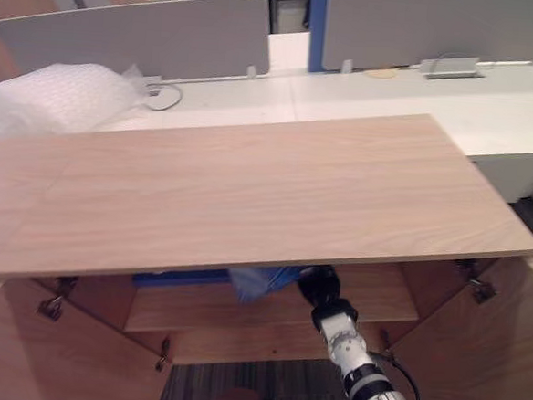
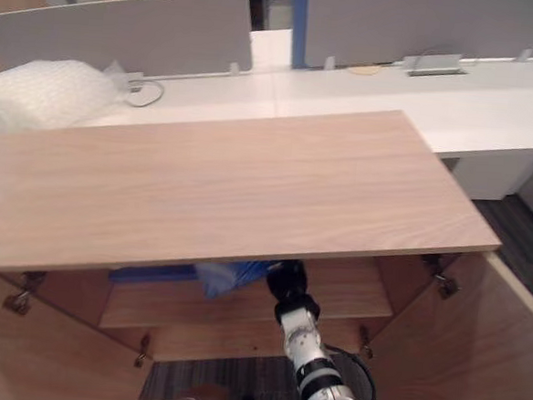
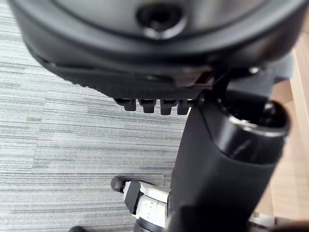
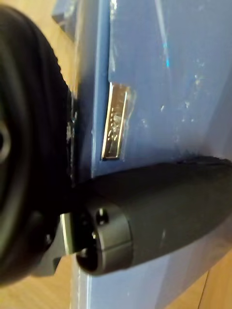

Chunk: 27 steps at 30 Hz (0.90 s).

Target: Walk over to the cabinet, pick up the folder, carry it to the office cabinet, place the folder inside the office cabinet, then close the office cabinet door

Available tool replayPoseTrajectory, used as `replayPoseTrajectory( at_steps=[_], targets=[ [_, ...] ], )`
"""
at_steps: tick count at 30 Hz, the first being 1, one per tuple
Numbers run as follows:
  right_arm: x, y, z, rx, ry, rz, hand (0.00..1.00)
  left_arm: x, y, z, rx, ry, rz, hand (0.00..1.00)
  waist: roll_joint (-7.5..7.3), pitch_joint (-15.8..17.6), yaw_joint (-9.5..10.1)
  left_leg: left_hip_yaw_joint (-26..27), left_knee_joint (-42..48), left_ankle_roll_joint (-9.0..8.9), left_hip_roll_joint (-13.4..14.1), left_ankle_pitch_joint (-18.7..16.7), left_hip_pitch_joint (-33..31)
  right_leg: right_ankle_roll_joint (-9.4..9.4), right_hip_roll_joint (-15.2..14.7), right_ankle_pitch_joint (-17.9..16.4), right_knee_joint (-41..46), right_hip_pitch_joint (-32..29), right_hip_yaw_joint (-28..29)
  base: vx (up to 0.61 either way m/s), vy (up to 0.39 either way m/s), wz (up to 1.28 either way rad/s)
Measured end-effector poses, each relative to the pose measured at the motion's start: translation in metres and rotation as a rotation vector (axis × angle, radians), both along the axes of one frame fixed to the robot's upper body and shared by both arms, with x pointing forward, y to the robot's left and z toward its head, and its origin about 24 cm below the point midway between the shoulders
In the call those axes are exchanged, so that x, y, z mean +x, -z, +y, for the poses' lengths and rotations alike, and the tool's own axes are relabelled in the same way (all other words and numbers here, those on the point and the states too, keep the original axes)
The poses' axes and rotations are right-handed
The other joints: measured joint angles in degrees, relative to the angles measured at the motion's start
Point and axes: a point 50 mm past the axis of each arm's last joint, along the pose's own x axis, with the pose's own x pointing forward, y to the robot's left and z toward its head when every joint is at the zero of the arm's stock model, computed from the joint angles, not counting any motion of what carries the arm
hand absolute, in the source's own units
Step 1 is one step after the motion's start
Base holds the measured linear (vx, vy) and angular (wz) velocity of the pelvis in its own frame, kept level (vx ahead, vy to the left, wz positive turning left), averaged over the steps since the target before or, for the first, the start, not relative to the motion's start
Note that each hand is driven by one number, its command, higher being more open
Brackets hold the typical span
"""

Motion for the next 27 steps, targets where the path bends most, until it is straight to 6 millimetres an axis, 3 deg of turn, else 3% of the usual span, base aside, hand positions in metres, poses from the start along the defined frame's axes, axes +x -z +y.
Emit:
replayPoseTrajectory(
  at_steps=[2,5,11,19,24,25,27],
  targets=[
    [0.015,-0.016,-0.011,0.046,0.110,-0.041,0.00,0.010,-0.001,0.000,-0.001,-0.011,-0.026,1.00,0.74,1.2,0.04,0.0,3.2,0.84,-0.6,-1.2,-3.2,-0.17,-1.9,-2.1,5.4,-3.2,-0.3,-0.20,-0.016,0.41],
    [0.040,-0.047,-0.036,0.188,0.374,-0.091,0.00,0.021,-0.001,0.000,0.000,-0.050,-0.047,1.00,1.61,3.8,0.27,-0.1,11.6,1.37,-3.0,-3.6,-10.3,-0.13,-7.0,-6.8,17.2,-9.7,-0.2,-0.21,-0.037,0.37],
    [0.055,-0.069,-0.067,0.322,0.594,-0.075,0.00,0.019,0.001,-0.008,-0.033,-0.120,-0.030,1.00,2.70,5.3,1.26,1.8,19.0,2.76,-5.7,-5.2,-17.7,0.36,-12.4,-9.8,27.5,-17.9,2.8,-0.11,0.008,0.15],
    [0.068,-0.077,-0.076,0.405,0.647,0.017,0.00,0.017,0.002,-0.009,-0.043,-0.192,-0.026,1.00,2.82,5.4,2.44,3.9,23.7,3.15,-8.2,-6.5,-23.2,1.37,-16.5,-11.9,34.4,-25.0,6.9,0.01,0.015,0.04],
    [0.075,-0.086,-0.082,0.288,0.601,0.048,0.00,0.013,0.003,-0.008,-0.037,-0.214,-0.013,1.00,2.71,5.3,3.36,4.2,24.2,3.23,-9.5,-6.5,-24.6,1.75,-18.1,-12.4,35.9,-26.6,7.5,0.09,-0.020,0.11],
    [0.079,-0.089,-0.080,0.251,0.573,0.051,1.00,0.012,0.003,-0.007,-0.034,-0.224,-0.012,1.00,2.61,5.2,3.39,4.4,24.2,3.26,-9.5,-6.5,-24.8,1.77,-18.2,-12.4,36.2,-27.1,7.9,0.11,-0.039,-0.03],
    [0.082,-0.093,-0.080,0.219,0.541,0.054,1.00,0.011,0.003,-0.005,-0.024,-0.237,-0.011,1.00,2.53,5.2,3.45,4.7,24.1,3.27,-9.5,-6.5,-24.8,1.83,-18.3,-12.5,36.3,-27.4,8.3,0.09,-0.040,-0.05]
  ],
)
